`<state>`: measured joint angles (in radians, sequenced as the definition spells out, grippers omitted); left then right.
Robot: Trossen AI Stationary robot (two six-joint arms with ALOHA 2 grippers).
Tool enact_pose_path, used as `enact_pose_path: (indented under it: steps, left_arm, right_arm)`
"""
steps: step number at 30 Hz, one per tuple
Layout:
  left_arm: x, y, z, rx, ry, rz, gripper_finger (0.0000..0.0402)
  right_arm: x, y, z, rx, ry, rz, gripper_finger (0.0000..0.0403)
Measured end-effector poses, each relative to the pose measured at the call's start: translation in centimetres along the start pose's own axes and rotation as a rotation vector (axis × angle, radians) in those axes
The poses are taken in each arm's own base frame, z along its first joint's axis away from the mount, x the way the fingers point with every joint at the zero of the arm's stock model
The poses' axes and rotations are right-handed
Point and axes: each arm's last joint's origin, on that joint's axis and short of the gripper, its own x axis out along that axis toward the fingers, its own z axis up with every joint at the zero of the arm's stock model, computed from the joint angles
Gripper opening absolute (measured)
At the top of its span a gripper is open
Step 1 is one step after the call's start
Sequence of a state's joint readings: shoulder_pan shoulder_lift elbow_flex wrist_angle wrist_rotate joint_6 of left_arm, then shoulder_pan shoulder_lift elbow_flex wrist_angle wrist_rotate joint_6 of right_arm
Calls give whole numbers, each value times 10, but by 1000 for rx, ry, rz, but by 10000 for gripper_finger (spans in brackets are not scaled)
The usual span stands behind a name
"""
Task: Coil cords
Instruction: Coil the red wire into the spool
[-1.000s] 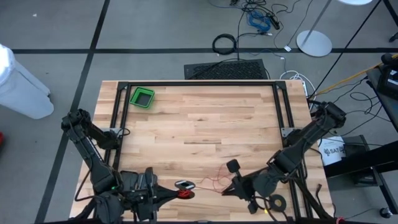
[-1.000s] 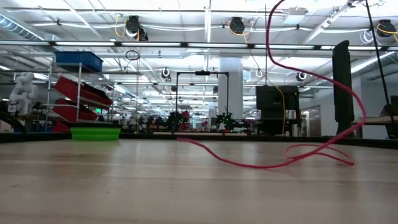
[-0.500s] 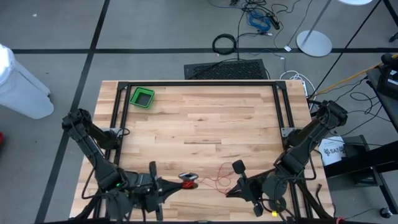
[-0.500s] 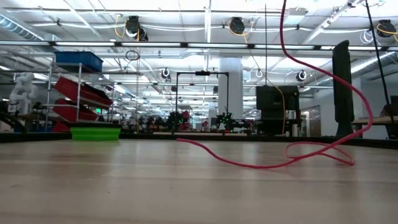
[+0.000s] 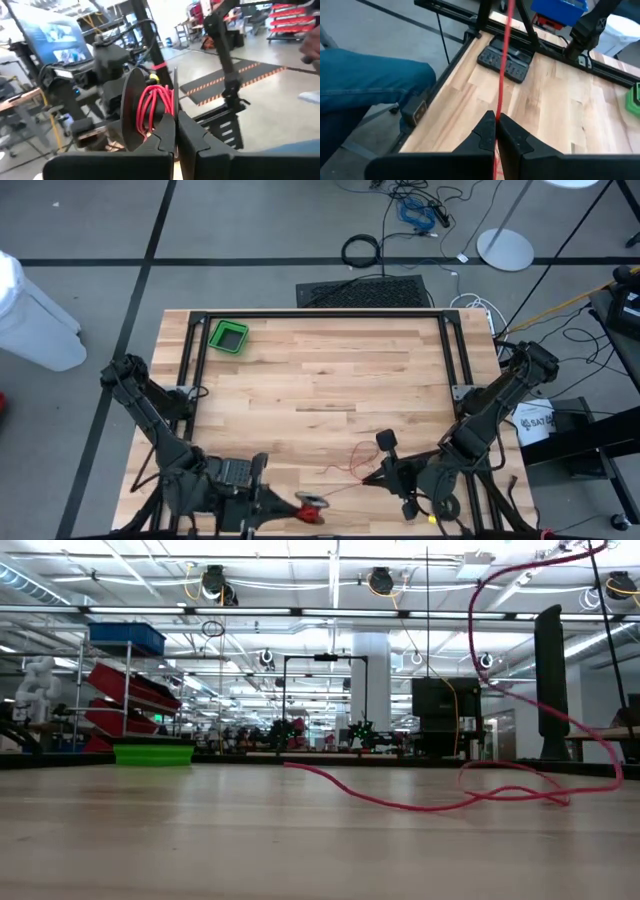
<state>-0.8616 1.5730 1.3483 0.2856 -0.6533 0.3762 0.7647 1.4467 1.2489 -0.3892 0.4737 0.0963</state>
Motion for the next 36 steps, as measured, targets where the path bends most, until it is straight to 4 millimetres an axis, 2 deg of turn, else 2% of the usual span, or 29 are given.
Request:
enact_pose_path:
  steps: [9,18,21,28,36]
  left_arm:
    - [-7,-9,6,28,-35,-23,4]
    - [-4,-4,-8,14,106,87,4]
    - [1,2,-13,-40,131,85,4]
    - [17,19,-32,-246,209,-27,4]
    - [37,30,-57,-325,293,-156,4]
  right_arm:
    - [-3,5,0,7,0,44,0]
    - [-17,21,8,-69,-21,100,0]
    - [-24,26,14,-94,-51,104,0]
    - [-32,31,21,-166,-110,-10,0]
    - [-33,32,32,-238,-211,-75,0]
